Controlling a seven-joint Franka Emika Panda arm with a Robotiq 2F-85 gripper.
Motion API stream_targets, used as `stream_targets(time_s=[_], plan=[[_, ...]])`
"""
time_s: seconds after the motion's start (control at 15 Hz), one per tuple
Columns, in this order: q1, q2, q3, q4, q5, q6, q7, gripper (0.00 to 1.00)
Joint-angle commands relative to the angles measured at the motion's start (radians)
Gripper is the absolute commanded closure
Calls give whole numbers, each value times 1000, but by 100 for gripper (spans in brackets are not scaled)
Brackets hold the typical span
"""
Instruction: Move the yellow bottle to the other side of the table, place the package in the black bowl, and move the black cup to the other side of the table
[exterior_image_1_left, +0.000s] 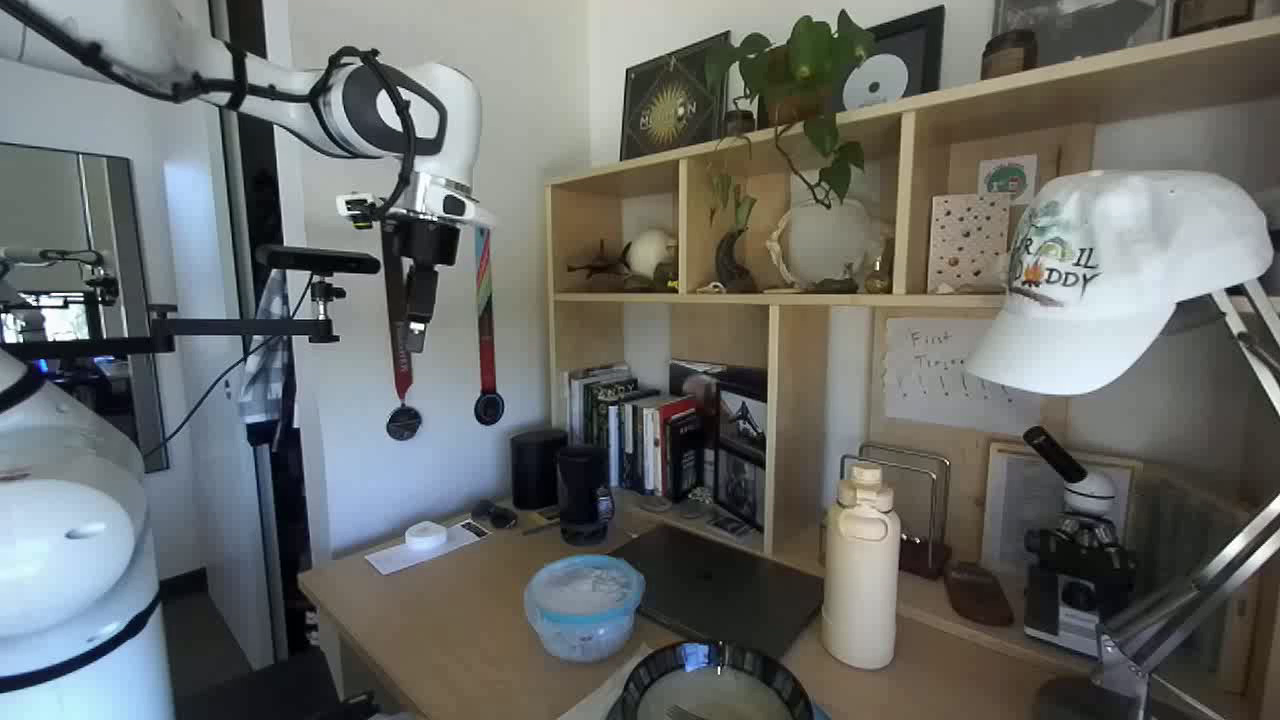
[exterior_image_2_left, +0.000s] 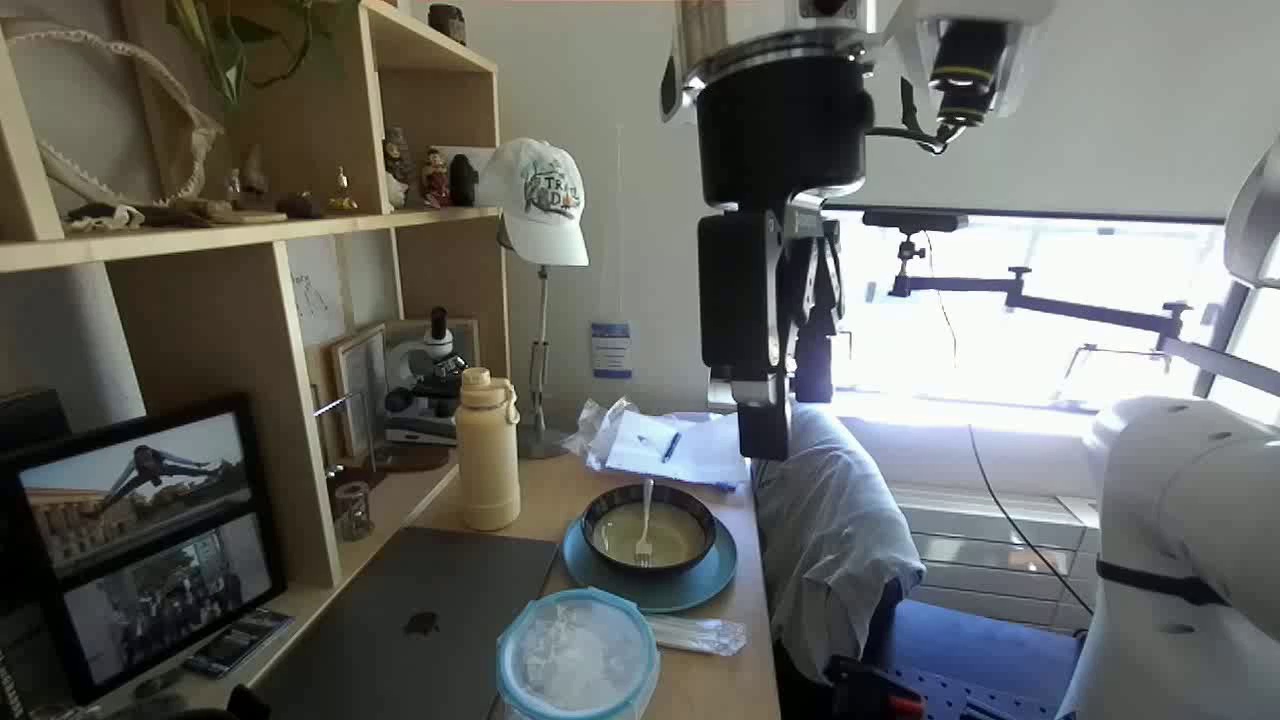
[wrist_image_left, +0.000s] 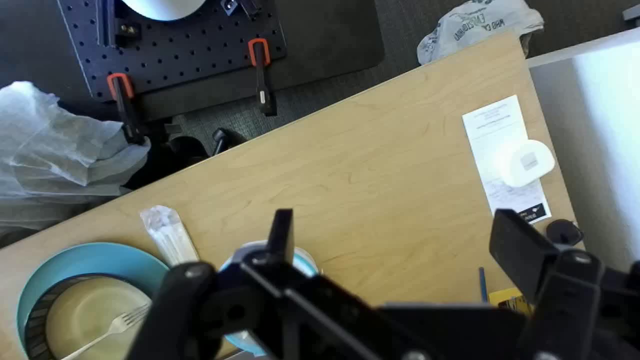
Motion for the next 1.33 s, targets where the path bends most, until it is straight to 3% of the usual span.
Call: stream_targets(time_s=[0.0, 0.53, 0.93, 1.27], plan=[[-10, 0, 7, 3, 3, -4, -4, 0], [-106, 93, -92, 19, -46, 32, -18, 0], [-160, 256, -190, 98, -73, 190, -83, 0], [-174, 420, -245, 234, -101, 309, -119, 0]])
